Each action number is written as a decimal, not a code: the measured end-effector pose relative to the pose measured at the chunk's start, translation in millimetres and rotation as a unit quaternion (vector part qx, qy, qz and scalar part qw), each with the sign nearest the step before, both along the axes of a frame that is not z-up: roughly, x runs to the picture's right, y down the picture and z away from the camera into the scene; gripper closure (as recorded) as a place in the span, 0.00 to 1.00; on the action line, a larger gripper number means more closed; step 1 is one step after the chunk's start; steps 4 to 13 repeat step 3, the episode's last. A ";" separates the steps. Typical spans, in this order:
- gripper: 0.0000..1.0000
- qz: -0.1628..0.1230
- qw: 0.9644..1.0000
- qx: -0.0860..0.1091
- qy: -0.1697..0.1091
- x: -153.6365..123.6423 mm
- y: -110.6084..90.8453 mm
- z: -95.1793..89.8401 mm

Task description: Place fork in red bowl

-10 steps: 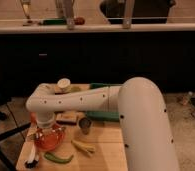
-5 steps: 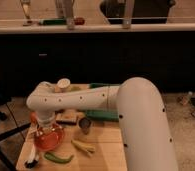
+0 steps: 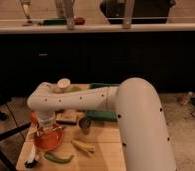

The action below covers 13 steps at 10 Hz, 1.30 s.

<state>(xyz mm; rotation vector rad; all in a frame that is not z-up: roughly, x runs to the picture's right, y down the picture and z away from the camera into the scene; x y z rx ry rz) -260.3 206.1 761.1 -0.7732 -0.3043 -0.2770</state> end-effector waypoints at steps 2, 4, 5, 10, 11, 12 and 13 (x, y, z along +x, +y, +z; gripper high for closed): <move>0.54 -0.002 1.000 -0.001 0.001 2.2 -2.1 0.9; 0.54 -0.002 1.000 -0.001 0.000 2.2 -1.4 2.4; 0.54 -0.002 1.000 -0.001 0.000 2.2 -1.4 2.4; 0.54 -0.002 1.000 -0.001 0.000 2.2 -1.4 2.4; 0.54 -0.002 1.000 -0.001 0.000 2.2 -1.4 2.4; 0.54 -0.002 1.000 -0.001 0.000 2.2 -1.4 2.4; 0.54 -0.002 1.000 -0.001 0.000 2.2 -1.4 2.4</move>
